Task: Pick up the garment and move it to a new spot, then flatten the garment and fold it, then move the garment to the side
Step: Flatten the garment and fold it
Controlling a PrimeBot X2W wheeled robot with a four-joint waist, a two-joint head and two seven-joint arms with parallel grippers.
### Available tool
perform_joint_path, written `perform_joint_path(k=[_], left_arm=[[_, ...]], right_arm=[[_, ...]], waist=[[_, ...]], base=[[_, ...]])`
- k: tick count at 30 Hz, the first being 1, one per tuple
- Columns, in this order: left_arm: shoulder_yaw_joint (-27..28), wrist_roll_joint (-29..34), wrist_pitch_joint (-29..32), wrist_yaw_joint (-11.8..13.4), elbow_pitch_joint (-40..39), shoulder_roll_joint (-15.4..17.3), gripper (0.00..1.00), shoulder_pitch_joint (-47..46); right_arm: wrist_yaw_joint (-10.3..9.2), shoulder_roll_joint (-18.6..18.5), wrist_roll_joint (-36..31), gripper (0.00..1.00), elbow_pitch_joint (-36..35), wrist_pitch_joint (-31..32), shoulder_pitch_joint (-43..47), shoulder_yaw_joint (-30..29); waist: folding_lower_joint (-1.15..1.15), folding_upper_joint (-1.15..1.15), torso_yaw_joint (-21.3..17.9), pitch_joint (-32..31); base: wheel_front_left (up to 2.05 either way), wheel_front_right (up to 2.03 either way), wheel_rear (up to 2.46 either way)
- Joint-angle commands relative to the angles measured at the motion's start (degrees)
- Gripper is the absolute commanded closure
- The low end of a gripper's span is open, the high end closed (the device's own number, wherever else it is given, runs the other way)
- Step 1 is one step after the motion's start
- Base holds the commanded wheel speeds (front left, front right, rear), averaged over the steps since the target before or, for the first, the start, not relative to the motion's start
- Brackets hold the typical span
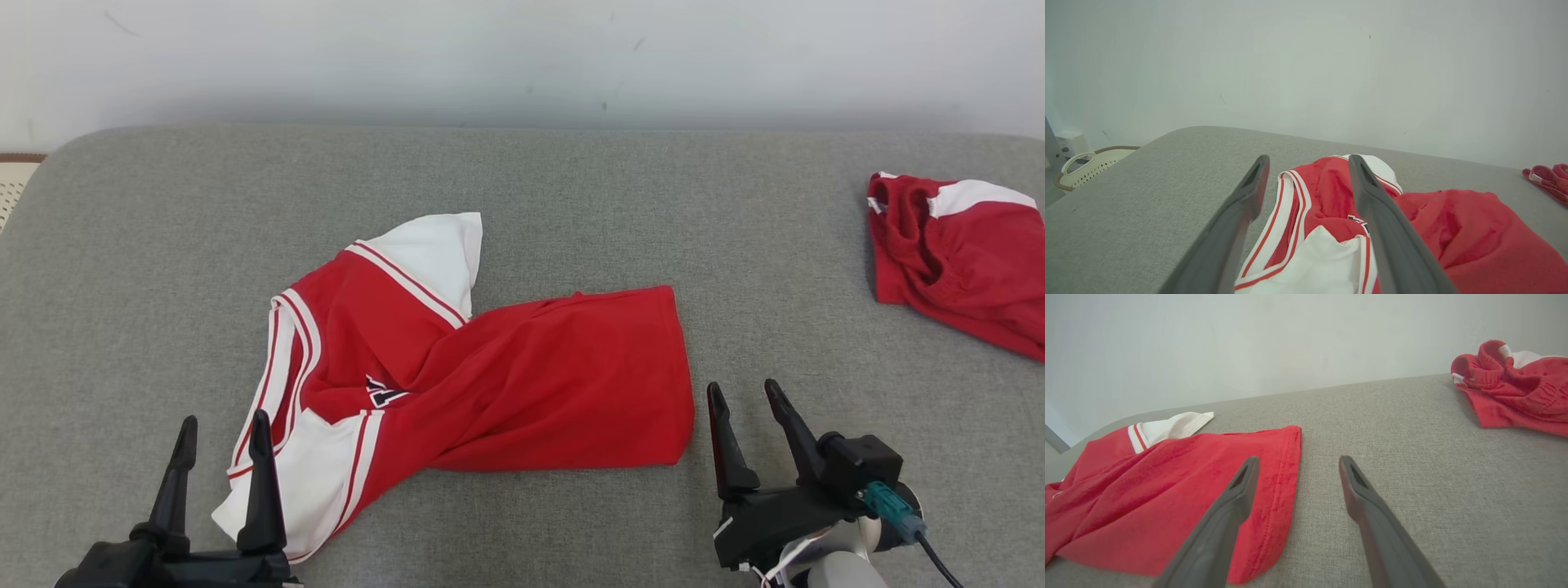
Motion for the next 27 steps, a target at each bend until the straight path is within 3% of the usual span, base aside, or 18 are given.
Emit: perform_joint_path(k=[1, 15, 27], left_arm=[[1.0, 0.9, -0.3, -1.0, 0.4, -0.8, 0.00, 1.0], [2.9, 3.2, -0.3, -4.9, 3.5, -4.8, 0.00, -0.3], [3.8, 4.8, -0.3, -7.1, 5.9, -6.3, 0.00, -1.7]], right_arm=[[-0.04, -0.4, -0.6, 0.00, 3.0, 0.5, -2.3, 0.3], [-0.04, -4.8, 3.9, 0.00, 23.1, 5.6, -20.2, 3.8], [-0.04, -6.1, 8.1, 0.00, 40.4, 5.6, -31.3, 6.6]], waist=[[0.00, 0.00, 0.3, -0.2], [0.00, 0.00, 4.5, 0.6], [0.00, 0.00, 7.4, 2.5]], base=[[0.00, 0.00, 0.00], [0.00, 0.00, 0.00], [0.00, 0.00, 0.00]])
